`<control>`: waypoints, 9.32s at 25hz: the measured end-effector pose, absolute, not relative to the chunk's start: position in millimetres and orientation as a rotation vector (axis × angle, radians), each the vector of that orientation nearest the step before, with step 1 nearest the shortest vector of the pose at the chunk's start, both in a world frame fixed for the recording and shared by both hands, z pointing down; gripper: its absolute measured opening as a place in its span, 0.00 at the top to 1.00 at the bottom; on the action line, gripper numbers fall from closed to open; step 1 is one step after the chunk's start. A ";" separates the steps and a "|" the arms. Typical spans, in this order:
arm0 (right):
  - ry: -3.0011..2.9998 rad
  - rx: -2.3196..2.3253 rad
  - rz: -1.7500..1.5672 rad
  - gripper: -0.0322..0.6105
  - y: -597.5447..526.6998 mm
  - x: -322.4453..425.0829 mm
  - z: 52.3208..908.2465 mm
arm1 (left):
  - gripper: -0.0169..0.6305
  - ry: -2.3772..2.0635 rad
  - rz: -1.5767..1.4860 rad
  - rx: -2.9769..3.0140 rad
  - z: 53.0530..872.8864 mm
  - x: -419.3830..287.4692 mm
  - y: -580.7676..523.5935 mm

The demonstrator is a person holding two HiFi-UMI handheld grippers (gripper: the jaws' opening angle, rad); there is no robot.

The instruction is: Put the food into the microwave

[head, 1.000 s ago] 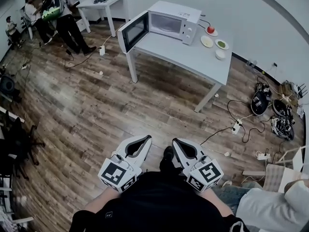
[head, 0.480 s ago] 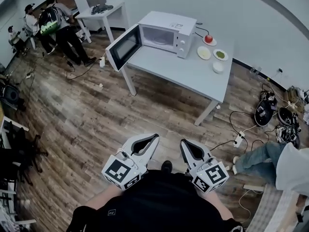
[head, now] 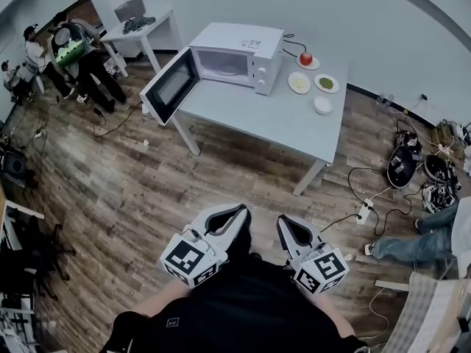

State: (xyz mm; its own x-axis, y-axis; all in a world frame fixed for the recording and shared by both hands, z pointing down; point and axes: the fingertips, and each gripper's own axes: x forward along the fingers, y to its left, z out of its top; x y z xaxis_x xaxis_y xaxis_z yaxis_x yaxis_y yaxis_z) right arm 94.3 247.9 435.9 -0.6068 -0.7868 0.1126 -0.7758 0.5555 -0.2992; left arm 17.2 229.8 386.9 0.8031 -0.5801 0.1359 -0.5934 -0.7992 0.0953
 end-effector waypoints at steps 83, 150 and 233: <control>3.717 -2.226 0.098 0.73 -269.1 380.0 714.3 | 0.96 -0.568 0.543 2.803 552.0 259.6 -288.5; 3.531 -1.684 1.677 0.83 -314.2 -59.9 586.0 | 0.96 -1.025 0.310 2.762 477.8 -136.0 -317.3; 3.349 -1.369 -0.168 0.89 -167.9 10.2 498.1 | 0.96 -1.073 0.311 2.555 510.6 -103.3 -211.4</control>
